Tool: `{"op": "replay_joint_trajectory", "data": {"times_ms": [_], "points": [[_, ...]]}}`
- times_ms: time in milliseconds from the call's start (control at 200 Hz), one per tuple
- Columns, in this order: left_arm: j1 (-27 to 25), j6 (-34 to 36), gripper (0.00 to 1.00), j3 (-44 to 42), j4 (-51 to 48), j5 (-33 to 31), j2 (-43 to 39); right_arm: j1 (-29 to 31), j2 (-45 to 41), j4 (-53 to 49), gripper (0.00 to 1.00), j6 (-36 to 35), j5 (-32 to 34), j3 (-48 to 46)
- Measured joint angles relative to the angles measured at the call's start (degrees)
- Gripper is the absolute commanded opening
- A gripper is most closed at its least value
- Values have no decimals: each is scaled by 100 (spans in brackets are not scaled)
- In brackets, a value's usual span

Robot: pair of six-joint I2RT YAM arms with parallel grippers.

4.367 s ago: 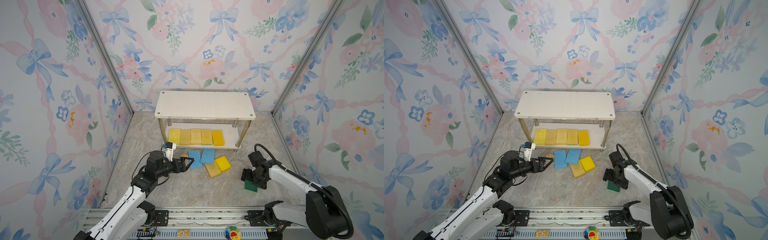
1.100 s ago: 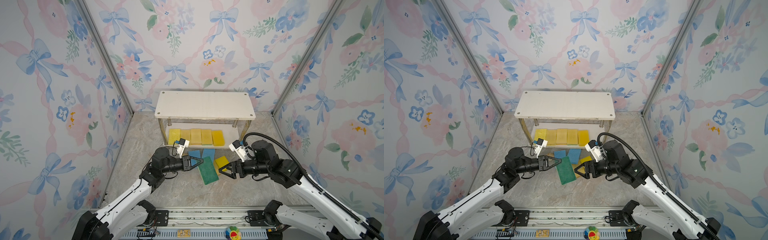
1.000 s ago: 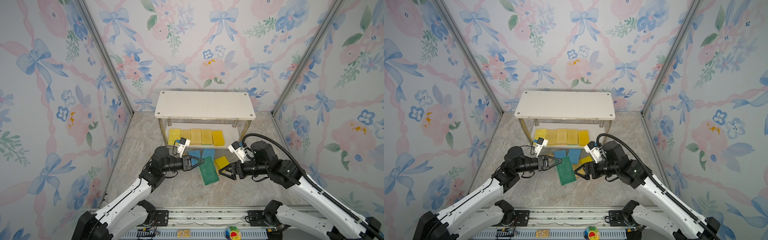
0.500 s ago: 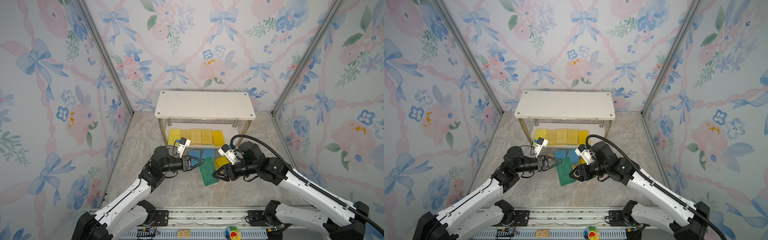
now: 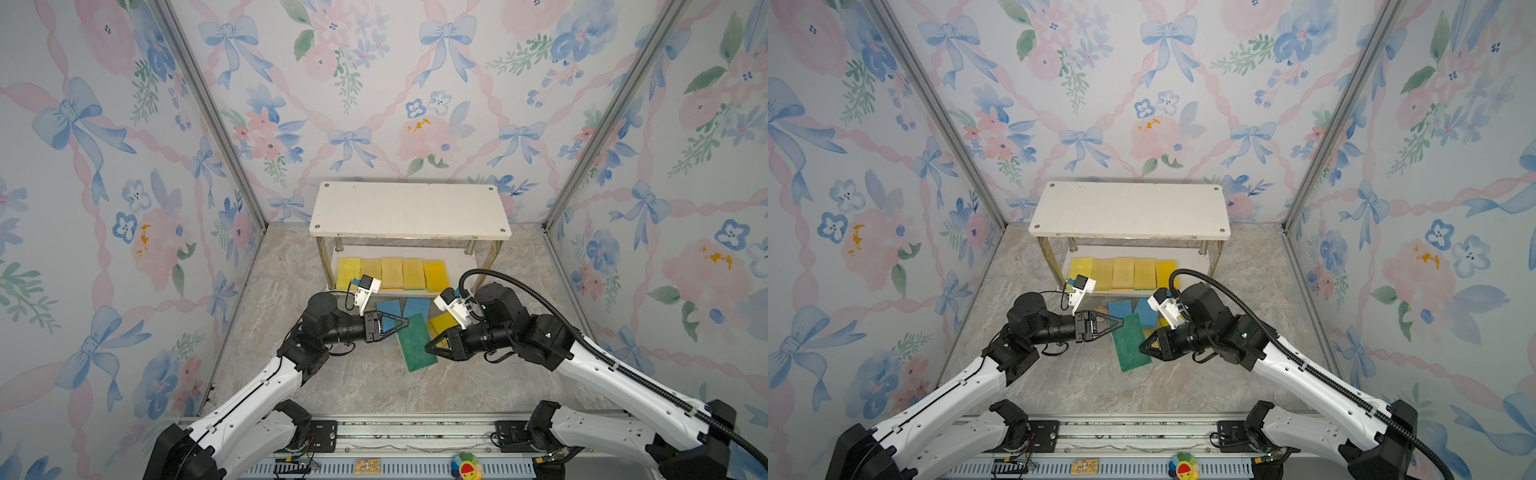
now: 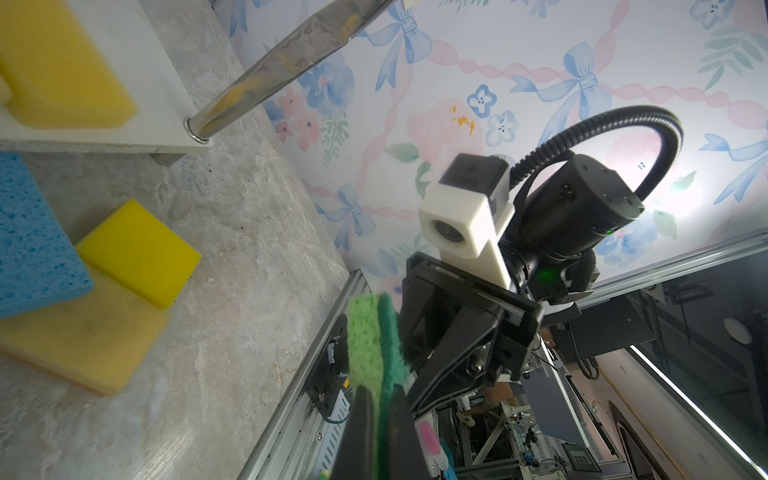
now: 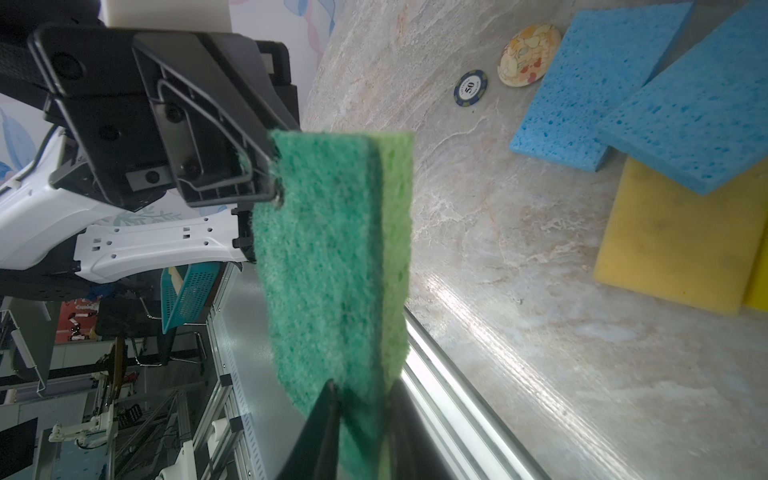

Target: Place and organize the cleaning sponges onto the shelf

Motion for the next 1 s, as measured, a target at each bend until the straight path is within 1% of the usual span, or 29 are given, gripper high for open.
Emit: {"op": "replay_joint_trajectory", "data": {"times_ms": [105,185,235,285,320,335,360,380,470,525,595,655,710,750,870,1000], "points": [[31,0,1,0,0,2,0,0,-26,37,10,83,20,0],[44,0,12,0,-2,4,0,0,-26,46,7,120,33,0],[70,9,23,0,0,7,0,0,-26,57,5,125,44,4],[111,-28,28,4,-2,15,0,-2,-26,57,4,155,61,20],[160,-15,33,11,-13,35,-11,-2,-26,52,3,155,90,39],[186,13,36,13,-22,44,-17,-7,-26,50,3,155,105,52],[236,2,46,22,-48,52,-39,-9,-26,50,2,155,111,68],[293,0,51,26,-55,57,-68,-17,-26,42,2,155,133,85],[595,44,55,92,-247,85,-267,-87,-26,11,1,170,168,179],[828,55,63,125,-352,79,-452,-138,-26,2,1,210,186,251],[1182,151,64,190,-632,-24,-791,-254,-24,-28,0,262,186,356],[1534,269,65,267,-946,-236,-1145,-356,-15,-68,0,306,184,459],[1836,455,66,382,-1344,-568,-1523,-446,26,-98,0,352,166,605],[2000,586,67,483,-1650,-927,-1799,-507,79,-118,0,391,146,730],[2092,918,68,601,-2225,-1768,-2361,-675,437,-210,1,514,96,1421],[2094,1161,70,378,-2664,-2243,-2398,-758,1161,-238,1,693,42,2664]]}}
